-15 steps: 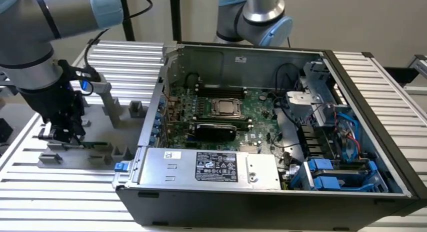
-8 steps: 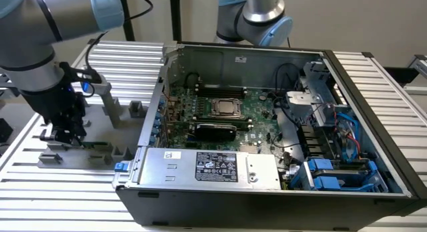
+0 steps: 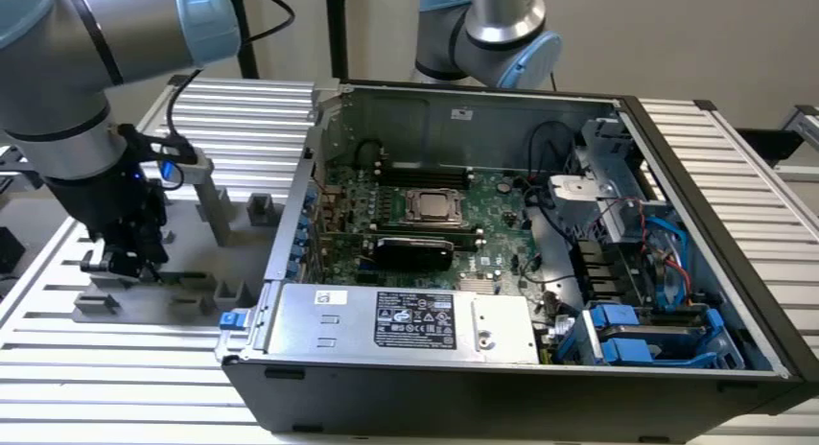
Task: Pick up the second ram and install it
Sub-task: 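Pick up the second ram and move it above second insertion slot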
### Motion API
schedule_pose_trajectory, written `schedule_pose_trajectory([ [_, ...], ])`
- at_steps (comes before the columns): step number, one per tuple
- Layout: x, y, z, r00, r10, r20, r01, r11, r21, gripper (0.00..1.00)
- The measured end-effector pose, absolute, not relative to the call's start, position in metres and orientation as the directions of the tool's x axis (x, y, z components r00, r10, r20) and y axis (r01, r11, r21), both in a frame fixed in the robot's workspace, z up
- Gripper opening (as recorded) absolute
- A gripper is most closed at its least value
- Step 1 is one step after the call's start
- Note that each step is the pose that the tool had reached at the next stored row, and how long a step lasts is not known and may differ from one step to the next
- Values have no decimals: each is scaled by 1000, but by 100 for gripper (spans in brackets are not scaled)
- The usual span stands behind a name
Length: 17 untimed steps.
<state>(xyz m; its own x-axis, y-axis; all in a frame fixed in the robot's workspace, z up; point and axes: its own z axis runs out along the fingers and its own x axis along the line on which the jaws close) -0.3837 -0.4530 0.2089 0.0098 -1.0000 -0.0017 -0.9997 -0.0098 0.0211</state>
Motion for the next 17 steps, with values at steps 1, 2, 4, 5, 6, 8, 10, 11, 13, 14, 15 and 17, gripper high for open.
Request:
schedule_pose_trajectory([
  [1,-384,-453,208,10,-1000,-2,-1000,-10,21,100],
  [2,-384,-453,207,10,-1000,-2,-1000,-10,21,100],
  [4,-384,-453,205,9,-1000,-2,-1000,-9,21,100],
  [5,-384,-453,204,9,-1000,-2,-1000,-9,21,100],
  [6,-384,-453,203,9,-1000,-2,-1000,-9,21,100],
  [8,-384,-453,201,9,-1000,-2,-1000,-9,21,100],
  [10,-384,-453,199,9,-1000,-2,-1000,-9,21,100],
  [11,-384,-453,199,9,-1000,-2,-1000,-9,21,100],
  [13,-384,-453,198,9,-1000,-3,-1000,-9,21,100],
  [14,-384,-453,198,9,-1000,-3,-1000,-9,21,100],
  [15,-384,-453,197,9,-1000,-3,-1000,-9,21,100],
  [17,-384,-453,196,8,-1000,-3,-1000,-9,21,100],
])
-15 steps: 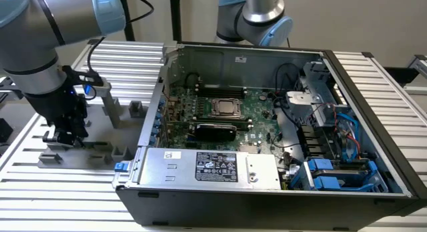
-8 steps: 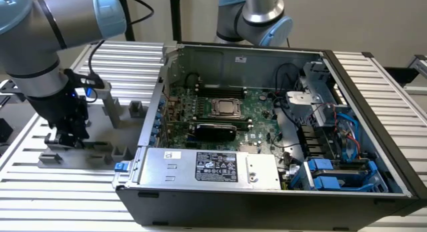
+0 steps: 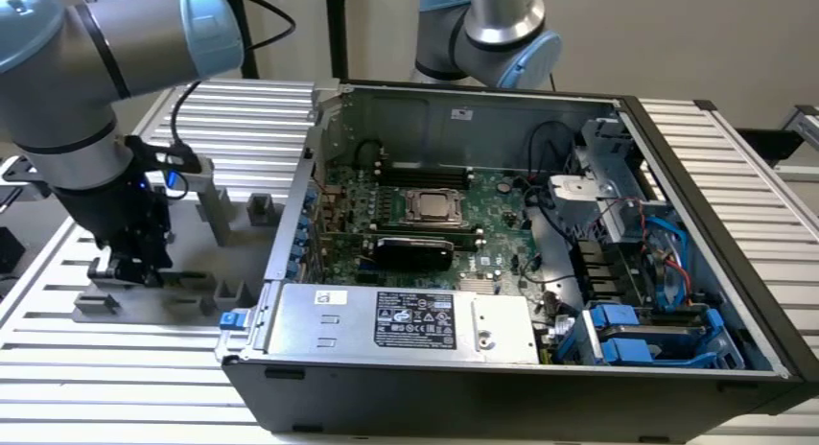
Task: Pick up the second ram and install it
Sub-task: 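Pick up the second ram and move it above second insertion slot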
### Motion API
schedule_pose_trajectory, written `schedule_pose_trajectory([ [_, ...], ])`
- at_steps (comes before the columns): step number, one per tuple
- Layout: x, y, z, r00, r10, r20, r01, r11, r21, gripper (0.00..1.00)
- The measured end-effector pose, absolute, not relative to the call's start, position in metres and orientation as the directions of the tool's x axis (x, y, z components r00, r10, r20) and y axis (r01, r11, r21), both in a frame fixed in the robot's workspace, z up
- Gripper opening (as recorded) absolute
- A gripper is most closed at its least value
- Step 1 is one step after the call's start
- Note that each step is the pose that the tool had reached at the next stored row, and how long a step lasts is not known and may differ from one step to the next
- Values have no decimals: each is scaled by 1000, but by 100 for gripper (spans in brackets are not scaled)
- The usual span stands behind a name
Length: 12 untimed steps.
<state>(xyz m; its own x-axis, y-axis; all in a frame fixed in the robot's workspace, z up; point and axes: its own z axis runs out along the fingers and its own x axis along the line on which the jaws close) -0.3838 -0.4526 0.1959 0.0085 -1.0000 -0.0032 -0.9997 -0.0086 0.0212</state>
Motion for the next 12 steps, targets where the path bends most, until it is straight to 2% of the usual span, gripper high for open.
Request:
schedule_pose_trajectory([
  [12,-384,-453,194,8,-1000,-5,-1000,-9,26,100],
])
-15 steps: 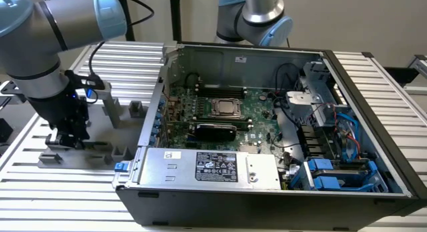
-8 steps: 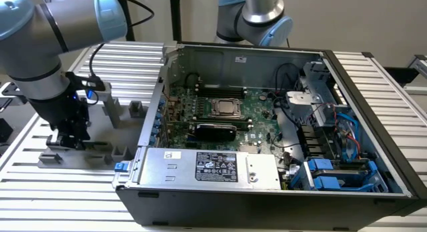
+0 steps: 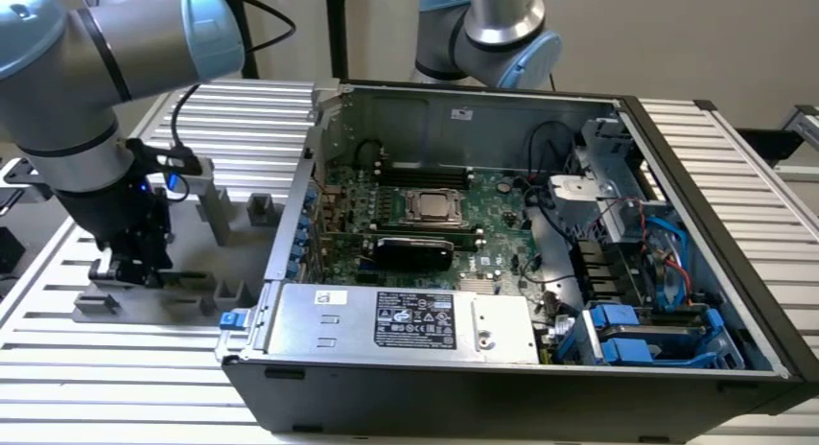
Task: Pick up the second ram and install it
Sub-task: 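Pick up the second ram and move it above second insertion slot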
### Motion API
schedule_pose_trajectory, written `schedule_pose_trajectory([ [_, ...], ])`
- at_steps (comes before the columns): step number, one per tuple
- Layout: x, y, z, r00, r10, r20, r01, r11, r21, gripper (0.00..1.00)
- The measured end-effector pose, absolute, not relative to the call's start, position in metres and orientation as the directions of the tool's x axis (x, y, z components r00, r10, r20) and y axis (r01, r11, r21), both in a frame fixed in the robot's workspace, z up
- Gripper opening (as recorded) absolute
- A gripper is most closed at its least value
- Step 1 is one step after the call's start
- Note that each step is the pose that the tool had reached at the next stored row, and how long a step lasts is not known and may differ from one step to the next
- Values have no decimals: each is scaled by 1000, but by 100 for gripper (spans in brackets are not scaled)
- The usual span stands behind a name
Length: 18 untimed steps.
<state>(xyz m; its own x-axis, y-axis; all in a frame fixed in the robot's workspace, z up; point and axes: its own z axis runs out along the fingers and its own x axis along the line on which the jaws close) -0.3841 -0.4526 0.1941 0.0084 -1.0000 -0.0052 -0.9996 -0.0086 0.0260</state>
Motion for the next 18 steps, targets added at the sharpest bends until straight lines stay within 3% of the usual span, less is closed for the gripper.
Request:
schedule_pose_trajectory([
  [5,-384,-453,194,9,-1000,-5,-1000,-9,30,100],
  [6,-384,-453,194,9,-1000,-5,-1000,-9,30,0],
  [18,-384,-453,194,8,-1000,-5,-1000,-9,30,0],
])
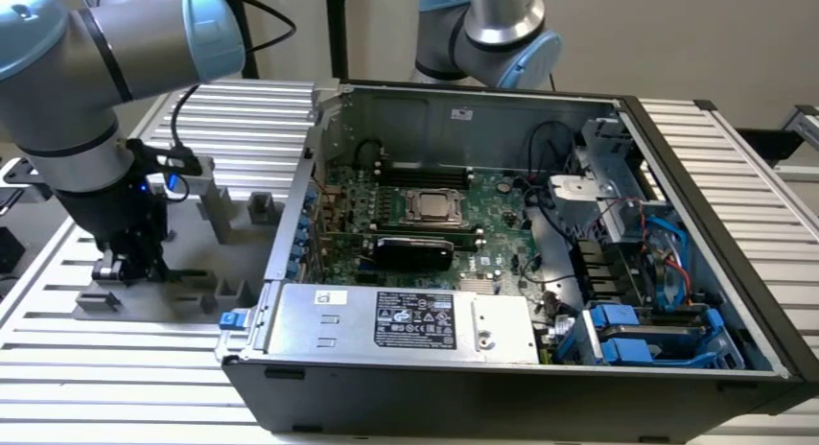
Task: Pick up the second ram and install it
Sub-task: 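Pick up the second ram and move it above second insertion slot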
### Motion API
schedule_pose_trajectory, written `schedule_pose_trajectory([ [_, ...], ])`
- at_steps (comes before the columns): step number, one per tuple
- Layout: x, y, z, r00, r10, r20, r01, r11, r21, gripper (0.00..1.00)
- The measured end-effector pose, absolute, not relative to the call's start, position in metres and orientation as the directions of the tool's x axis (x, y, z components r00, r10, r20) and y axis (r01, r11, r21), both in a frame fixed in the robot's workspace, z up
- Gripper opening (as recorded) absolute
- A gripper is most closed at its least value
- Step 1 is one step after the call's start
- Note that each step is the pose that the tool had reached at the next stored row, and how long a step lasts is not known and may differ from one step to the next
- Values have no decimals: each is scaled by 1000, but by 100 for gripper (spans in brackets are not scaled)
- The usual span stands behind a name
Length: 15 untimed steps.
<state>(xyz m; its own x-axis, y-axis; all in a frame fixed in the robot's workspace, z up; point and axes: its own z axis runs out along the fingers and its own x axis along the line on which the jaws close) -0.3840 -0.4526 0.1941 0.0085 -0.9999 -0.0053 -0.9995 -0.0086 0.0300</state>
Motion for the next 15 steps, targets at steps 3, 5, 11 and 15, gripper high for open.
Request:
schedule_pose_trajectory([
  [3,-384,-453,194,9,-1000,-5,-1000,-9,30,0],
  [5,-384,-453,194,9,-1000,-5,-1000,-9,30,0],
  [11,-384,-453,194,3,-1000,-5,-1000,-3,30,0],
  [15,-384,-453,194,-11,-1000,-5,-999,11,30,0],
])
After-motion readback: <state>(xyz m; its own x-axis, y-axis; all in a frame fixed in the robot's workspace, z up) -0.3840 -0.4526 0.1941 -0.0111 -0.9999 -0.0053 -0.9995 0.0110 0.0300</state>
